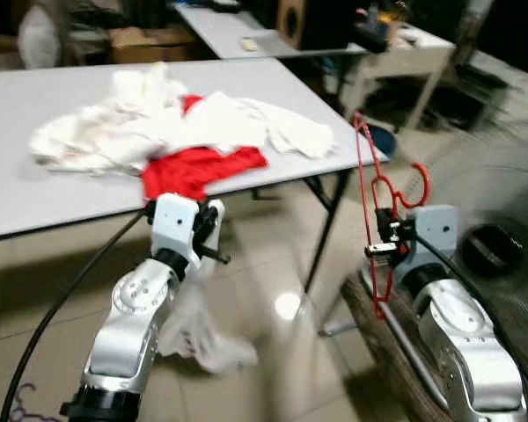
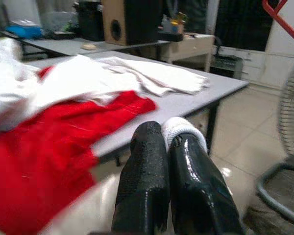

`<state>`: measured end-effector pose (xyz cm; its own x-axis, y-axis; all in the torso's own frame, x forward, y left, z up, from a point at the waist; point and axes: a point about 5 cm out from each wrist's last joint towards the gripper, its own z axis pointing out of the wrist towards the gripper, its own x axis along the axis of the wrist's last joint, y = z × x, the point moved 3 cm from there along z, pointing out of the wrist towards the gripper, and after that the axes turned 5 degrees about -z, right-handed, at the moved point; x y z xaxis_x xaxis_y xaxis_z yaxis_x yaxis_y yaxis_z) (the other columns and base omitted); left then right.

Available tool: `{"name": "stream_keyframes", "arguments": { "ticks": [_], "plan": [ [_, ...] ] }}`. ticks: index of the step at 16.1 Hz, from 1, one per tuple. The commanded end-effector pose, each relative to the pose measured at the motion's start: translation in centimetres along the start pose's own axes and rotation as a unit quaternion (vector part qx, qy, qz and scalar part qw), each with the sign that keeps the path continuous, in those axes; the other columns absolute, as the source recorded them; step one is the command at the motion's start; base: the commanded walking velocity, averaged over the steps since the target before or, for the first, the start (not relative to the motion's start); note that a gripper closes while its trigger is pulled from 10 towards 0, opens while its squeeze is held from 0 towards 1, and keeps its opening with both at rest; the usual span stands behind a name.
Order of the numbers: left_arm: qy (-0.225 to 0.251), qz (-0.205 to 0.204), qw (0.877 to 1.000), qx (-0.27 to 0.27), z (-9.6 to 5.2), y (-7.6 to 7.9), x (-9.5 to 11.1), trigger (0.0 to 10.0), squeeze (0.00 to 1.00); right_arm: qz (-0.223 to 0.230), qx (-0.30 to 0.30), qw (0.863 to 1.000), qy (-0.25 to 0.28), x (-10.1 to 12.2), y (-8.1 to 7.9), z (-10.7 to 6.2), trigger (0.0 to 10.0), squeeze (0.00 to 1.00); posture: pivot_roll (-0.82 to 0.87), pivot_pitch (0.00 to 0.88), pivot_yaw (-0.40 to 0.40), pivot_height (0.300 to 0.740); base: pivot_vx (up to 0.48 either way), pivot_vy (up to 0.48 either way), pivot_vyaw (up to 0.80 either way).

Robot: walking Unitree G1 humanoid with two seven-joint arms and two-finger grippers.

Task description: Hang hanger

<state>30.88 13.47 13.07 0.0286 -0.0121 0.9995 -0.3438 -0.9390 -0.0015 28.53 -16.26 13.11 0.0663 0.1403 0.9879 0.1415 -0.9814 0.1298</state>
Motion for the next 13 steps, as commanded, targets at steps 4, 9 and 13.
{"name": "stream_keyframes", "arguments": {
  "ticks": [4, 9, 13],
  "plan": [
    [0.016, 0.006, 1.000, 0.003, 0.15, -0.32, 0.86, 10.0, 0.00, -0.009, 0.008, 1.000, 0.012, 0.51, -0.29, 0.14, 10.0, 0.00, -0.10, 0.000, -0.077, 0.740, 0.332, 0.000, 0.00],
    [0.021, 0.005, 1.000, 0.002, 0.27, -0.20, 1.15, 10.0, 0.00, -0.039, 0.039, 0.998, 0.012, 0.74, -1.02, 0.28, 10.0, 0.00, -0.09, 0.000, -0.084, 0.740, 0.338, 0.000, 0.27],
    [0.022, 0.008, 1.000, 0.000, 0.29, -0.22, 1.25, 10.0, 0.00, -0.035, 0.032, 0.998, 0.029, 1.14, -0.87, 0.35, 10.0, 0.00, -0.09, 0.000, -0.087, 0.740, 0.348, 0.000, 0.40]
  ]
}}
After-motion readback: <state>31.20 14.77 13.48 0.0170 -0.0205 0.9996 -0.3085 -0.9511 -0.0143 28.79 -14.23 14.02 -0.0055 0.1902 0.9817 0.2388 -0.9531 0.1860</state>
